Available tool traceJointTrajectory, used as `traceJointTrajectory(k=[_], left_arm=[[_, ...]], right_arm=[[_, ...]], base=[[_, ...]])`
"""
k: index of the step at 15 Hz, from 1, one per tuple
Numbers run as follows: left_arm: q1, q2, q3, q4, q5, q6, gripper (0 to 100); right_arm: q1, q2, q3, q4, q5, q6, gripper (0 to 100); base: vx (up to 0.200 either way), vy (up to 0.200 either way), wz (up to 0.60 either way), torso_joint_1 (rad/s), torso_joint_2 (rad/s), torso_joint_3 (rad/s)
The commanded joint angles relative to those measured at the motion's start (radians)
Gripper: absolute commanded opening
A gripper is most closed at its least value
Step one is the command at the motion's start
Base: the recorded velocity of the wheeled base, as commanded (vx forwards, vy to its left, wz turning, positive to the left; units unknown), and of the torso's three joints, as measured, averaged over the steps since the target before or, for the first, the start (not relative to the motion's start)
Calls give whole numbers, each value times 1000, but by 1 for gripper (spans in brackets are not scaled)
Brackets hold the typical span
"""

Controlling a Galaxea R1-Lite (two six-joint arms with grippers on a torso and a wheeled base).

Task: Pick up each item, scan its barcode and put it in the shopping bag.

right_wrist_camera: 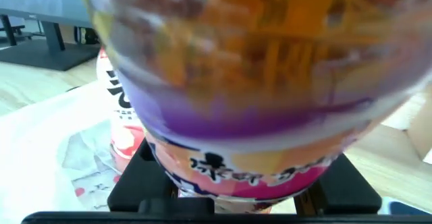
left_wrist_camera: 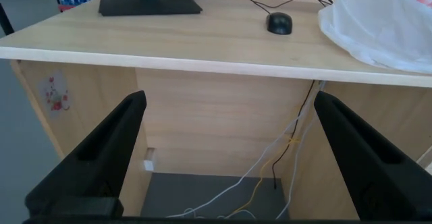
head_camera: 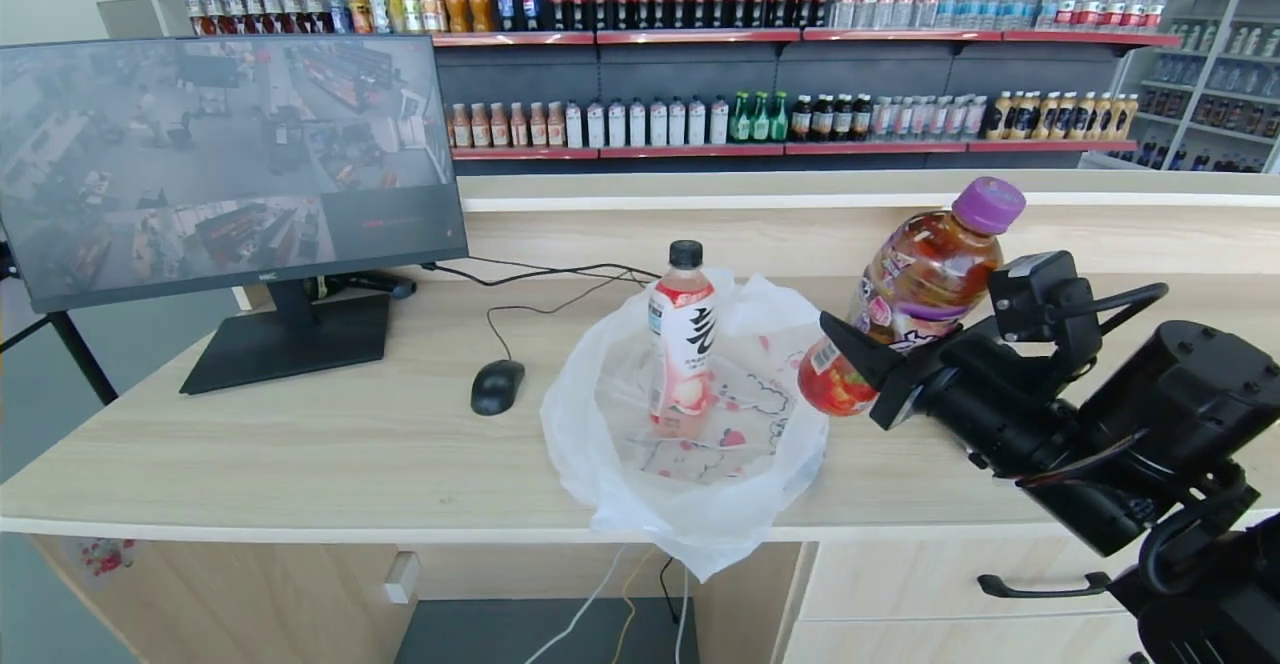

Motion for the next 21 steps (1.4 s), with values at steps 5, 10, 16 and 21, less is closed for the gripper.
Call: traceJointTrajectory(k=[5, 10, 16, 21], left_arm=[[0, 0, 2, 0, -1, 1, 100], [0, 0, 0, 0, 0, 0, 100], [0, 0, 0, 0, 0, 0, 100], [2, 0, 0, 0, 0, 0, 100]], right_arm=[[11, 75, -28, -1, 0, -3, 0], [-2, 136, -64, -1, 0, -3, 0], [-2, 207, -110, -1, 0, -3, 0], [-2, 251, -105, -1, 0, -3, 0]], base=[[0, 0, 0, 0, 0, 0], [0, 0, 0, 0, 0, 0], [0, 0, 0, 0, 0, 0], [0, 0, 0, 0, 0, 0]])
